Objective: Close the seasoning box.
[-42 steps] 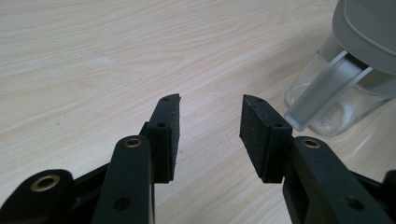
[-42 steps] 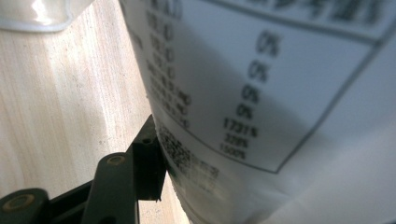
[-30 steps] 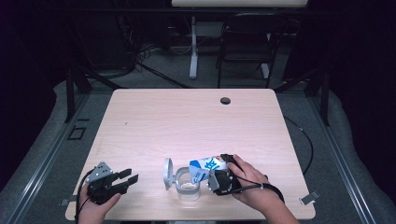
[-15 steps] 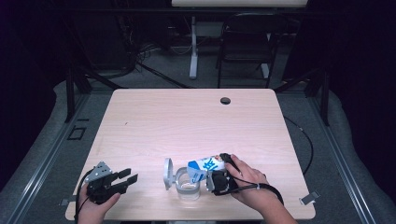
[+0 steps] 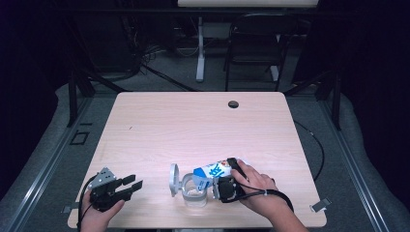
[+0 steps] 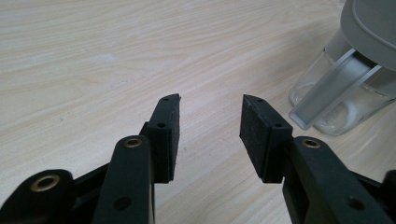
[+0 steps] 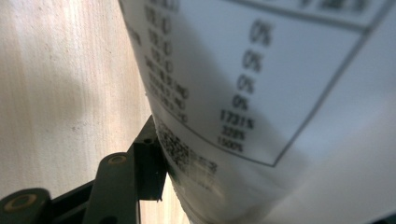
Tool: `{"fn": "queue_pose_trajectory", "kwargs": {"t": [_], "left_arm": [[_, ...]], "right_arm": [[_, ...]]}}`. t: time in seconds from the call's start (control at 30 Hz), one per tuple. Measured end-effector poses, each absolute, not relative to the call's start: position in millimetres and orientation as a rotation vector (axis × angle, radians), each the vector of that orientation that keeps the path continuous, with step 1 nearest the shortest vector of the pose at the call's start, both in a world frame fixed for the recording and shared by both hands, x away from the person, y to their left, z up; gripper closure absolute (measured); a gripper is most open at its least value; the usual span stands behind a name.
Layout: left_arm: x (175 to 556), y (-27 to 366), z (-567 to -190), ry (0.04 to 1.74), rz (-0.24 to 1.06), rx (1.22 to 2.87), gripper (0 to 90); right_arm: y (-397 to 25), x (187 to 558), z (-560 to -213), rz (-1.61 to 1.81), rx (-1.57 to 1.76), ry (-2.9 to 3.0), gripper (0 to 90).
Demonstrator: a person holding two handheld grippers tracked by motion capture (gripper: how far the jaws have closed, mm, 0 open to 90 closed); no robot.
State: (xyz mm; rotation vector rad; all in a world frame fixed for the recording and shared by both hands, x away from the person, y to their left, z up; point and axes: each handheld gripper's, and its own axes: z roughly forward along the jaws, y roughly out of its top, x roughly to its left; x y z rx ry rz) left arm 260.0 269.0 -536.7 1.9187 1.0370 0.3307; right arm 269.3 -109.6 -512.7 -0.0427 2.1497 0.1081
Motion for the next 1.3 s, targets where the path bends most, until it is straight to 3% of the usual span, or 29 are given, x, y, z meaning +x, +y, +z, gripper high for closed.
{"fn": "queue_pose_trajectory", "kwargs": {"t": [1.3], "left_arm": [[260.9,269.9,-537.6,1.037,0.333,1.920,58.3]], "right_arm": [[-106.5,268.6,-509.5,0.026,-0.074,2.147,46.4]]}}
